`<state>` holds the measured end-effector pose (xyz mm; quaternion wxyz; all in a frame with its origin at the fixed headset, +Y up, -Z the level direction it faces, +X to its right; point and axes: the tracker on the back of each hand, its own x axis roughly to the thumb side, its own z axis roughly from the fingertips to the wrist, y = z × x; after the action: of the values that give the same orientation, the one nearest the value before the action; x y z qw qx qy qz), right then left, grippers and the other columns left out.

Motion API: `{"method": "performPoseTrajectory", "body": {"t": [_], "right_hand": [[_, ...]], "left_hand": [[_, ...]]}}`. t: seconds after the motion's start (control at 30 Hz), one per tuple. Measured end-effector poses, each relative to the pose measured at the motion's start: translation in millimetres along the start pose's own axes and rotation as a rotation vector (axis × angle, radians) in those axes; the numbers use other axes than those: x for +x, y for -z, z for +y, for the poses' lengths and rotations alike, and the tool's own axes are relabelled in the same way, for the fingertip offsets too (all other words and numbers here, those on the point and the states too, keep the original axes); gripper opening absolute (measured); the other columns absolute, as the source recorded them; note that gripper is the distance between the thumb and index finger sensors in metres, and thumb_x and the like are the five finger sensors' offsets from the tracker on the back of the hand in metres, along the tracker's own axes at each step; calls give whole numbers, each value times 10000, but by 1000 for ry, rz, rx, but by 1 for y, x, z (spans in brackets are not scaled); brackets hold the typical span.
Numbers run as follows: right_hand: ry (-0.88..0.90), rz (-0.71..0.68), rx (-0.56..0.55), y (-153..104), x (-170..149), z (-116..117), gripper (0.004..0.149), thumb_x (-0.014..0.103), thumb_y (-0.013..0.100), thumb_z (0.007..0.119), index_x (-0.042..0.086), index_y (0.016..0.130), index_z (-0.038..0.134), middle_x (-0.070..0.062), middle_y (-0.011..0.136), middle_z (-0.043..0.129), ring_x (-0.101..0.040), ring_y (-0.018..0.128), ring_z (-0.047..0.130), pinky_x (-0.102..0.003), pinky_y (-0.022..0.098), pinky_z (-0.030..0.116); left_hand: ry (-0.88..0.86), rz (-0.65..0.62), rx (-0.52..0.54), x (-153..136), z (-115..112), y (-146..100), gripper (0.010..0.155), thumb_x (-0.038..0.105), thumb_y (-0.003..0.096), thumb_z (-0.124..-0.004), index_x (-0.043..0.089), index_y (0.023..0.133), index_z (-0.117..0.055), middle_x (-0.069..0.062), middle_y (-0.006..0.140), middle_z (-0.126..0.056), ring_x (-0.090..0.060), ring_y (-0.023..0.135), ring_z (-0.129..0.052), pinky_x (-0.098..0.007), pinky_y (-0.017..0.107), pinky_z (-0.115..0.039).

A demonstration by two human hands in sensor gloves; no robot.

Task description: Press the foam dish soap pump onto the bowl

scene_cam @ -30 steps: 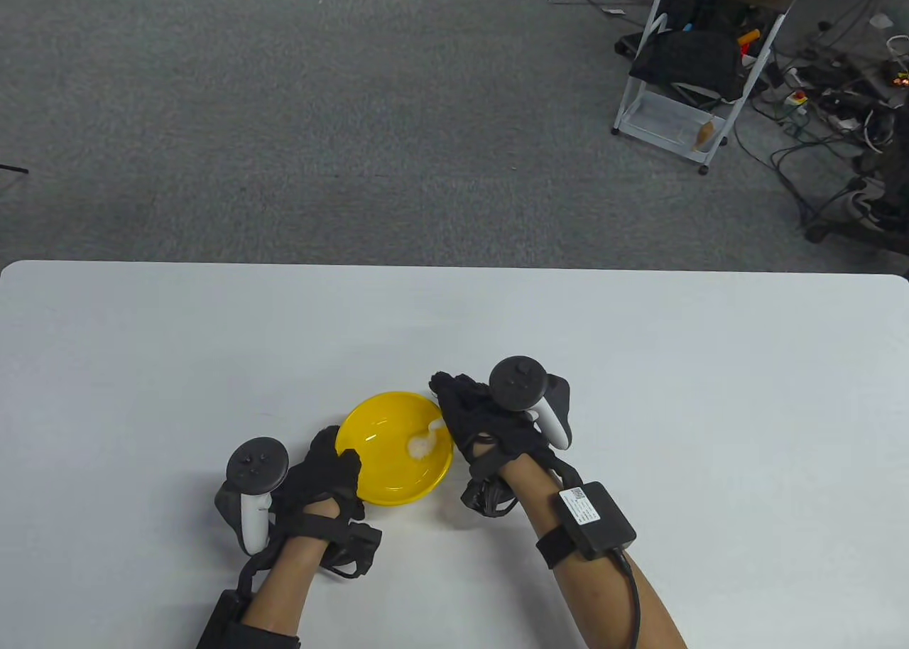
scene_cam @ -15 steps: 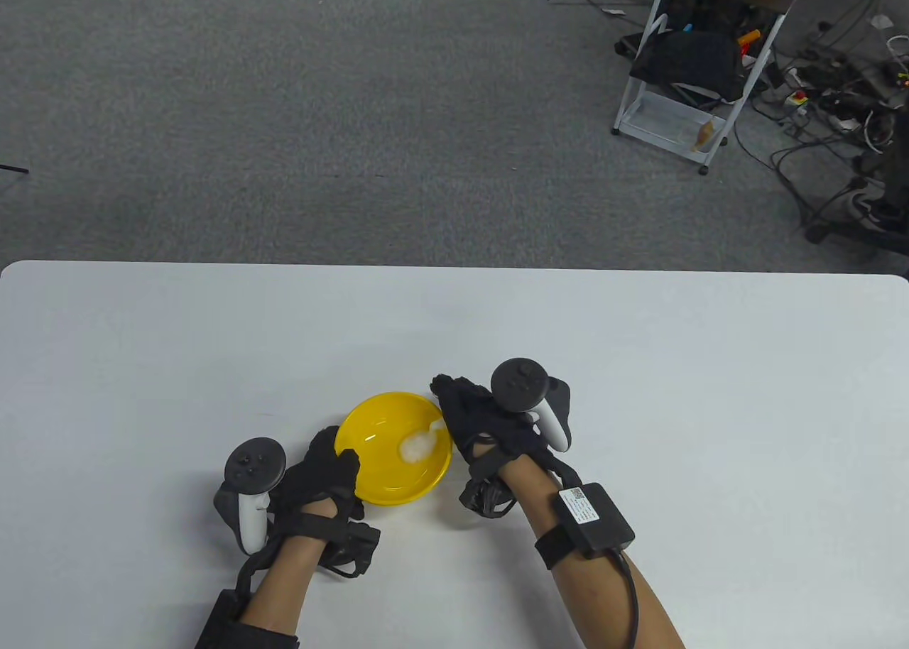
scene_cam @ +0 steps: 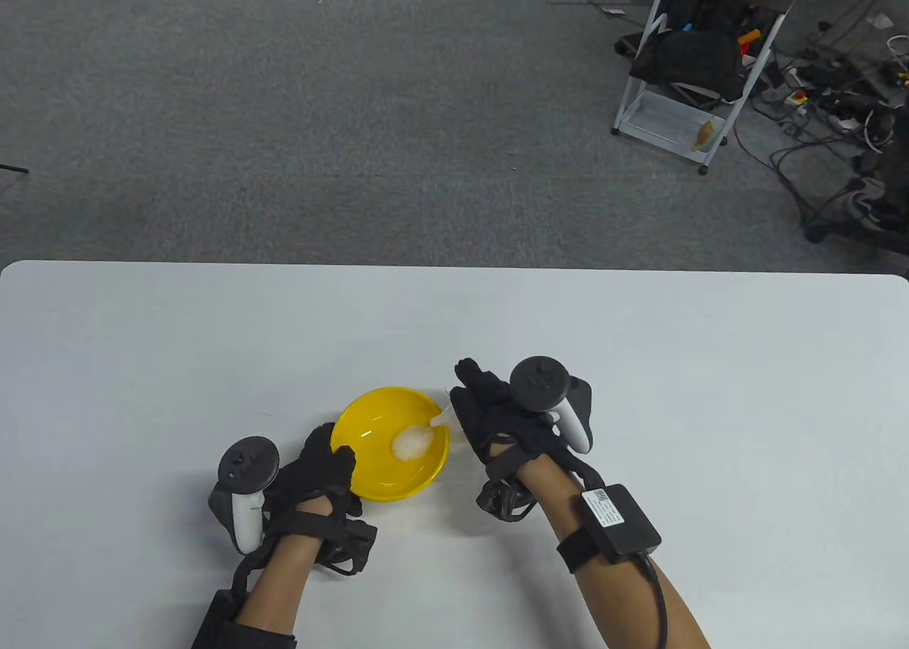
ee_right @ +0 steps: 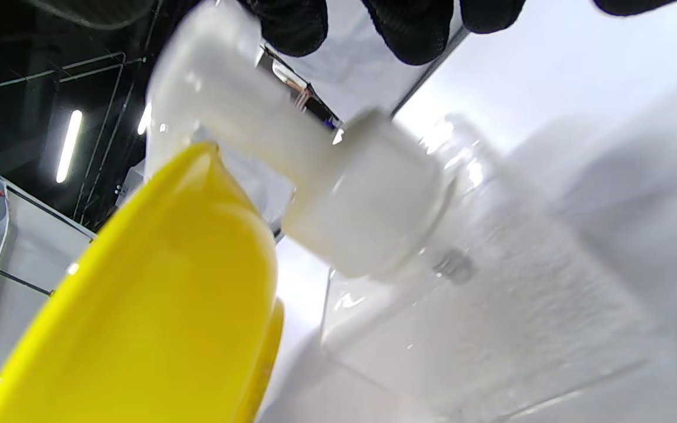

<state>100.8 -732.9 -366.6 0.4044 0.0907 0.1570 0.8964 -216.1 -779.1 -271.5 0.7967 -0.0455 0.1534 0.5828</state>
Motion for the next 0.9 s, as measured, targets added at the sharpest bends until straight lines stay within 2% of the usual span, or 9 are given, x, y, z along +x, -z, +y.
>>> {"method": "performPoseTrajectory", "body": {"t": [0.17,0.27,0.37,0.5,0.67,0.73,0.77,0.9], "right_hand": [[-120,-4,-78,-40,-20,-20,791,636,415,515,302,1087,263,-281,1126,313,-578,1005,251,-841,577,381],[-190,1,-124,-64,-39,-26,793,633,413,527,296,1085,275,-279,1124,309,-578,1002,242,-851,569,356],[-225,44,-117,-96,-70,-29,794,635,417,526,292,1086,272,-284,1123,290,-579,999,219,-858,559,332],[-231,80,-57,-133,-91,-26,809,640,421,522,289,1087,228,-289,1124,226,-582,991,147,-867,550,271],[-293,56,-154,-155,-113,-21,804,645,423,521,295,1090,240,-281,1128,228,-573,995,144,-866,547,265],[-297,87,-139,-154,-120,-19,807,645,418,524,286,1088,250,-291,1120,232,-577,987,143,-869,533,250],[-280,107,-89,-153,-122,-19,808,646,421,517,293,1086,223,-284,1121,195,-570,987,114,-868,535,225],[-314,98,-128,-155,-122,-22,806,643,417,523,297,1086,236,-275,1123,190,-560,990,103,-866,534,209]], "left_hand": [[-17,-2,-7,1,1,-1,603,399,417,-781,145,935,-607,-69,370,-1007,-241,124,-1078,-292,-15,-900],[-23,-3,-7,2,2,-1,604,403,417,-782,147,935,-609,-70,368,-1007,-240,121,-1078,-290,-17,-900],[-92,15,-45,1,4,-1,610,411,420,-786,142,938,-608,-80,372,-1002,-247,124,-1075,-293,-14,-898],[-62,12,-25,3,8,-2,610,414,419,-786,145,938,-610,-78,371,-1002,-246,126,-1074,-292,-14,-897],[-56,18,-7,4,16,-6,612,415,420,-789,145,939,-609,-82,373,-1001,-248,127,-1073,-293,-13,-896],[-56,20,4,3,20,-8,614,416,419,-790,143,938,-611,-83,371,-1000,-249,125,-1072,-293,-14,-896],[-63,22,18,1,23,-10,612,415,421,-789,142,938,-610,-83,371,-1000,-247,125,-1072,-292,-14,-896],[-116,35,57,-2,36,-18,598,401,421,-786,140,932,-619,-77,366,-1004,-246,118,-1072,-293,-20,-894]]}}
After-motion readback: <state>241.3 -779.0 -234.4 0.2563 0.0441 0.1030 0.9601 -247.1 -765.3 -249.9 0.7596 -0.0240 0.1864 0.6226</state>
